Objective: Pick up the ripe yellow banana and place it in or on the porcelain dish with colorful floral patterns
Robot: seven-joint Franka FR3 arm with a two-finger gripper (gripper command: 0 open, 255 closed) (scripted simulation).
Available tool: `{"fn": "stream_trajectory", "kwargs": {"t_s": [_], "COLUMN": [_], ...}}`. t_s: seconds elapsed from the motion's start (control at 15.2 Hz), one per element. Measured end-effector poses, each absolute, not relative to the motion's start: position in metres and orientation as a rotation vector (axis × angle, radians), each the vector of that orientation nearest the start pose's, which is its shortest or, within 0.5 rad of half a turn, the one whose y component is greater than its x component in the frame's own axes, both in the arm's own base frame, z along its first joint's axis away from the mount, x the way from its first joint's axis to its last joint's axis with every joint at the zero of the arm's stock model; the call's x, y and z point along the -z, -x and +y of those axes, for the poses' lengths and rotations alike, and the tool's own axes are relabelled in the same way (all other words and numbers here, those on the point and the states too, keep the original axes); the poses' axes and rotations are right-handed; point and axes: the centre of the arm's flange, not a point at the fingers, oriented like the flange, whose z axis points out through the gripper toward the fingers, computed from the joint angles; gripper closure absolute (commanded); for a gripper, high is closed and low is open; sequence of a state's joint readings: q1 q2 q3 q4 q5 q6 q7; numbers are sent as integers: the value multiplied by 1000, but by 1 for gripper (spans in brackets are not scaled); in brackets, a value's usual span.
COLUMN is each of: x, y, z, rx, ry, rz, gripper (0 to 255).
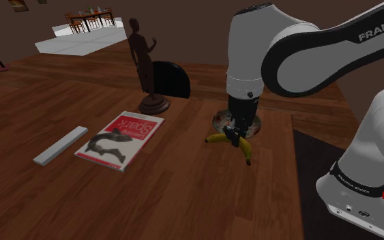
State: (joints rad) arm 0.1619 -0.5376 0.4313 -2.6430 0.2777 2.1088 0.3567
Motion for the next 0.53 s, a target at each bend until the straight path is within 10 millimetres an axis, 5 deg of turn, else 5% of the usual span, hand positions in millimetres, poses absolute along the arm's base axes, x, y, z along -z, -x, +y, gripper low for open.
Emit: {"fn": "stream_trajectory", "kwargs": {"t_s": [0.4, 0.53], "x": [-429, -435], "y": [-306, -315], "z": [216, 201], "rx": [-44, -45], "ry": [3132, 3132], "rz": [-50, -49], "gripper": [255, 255]}}
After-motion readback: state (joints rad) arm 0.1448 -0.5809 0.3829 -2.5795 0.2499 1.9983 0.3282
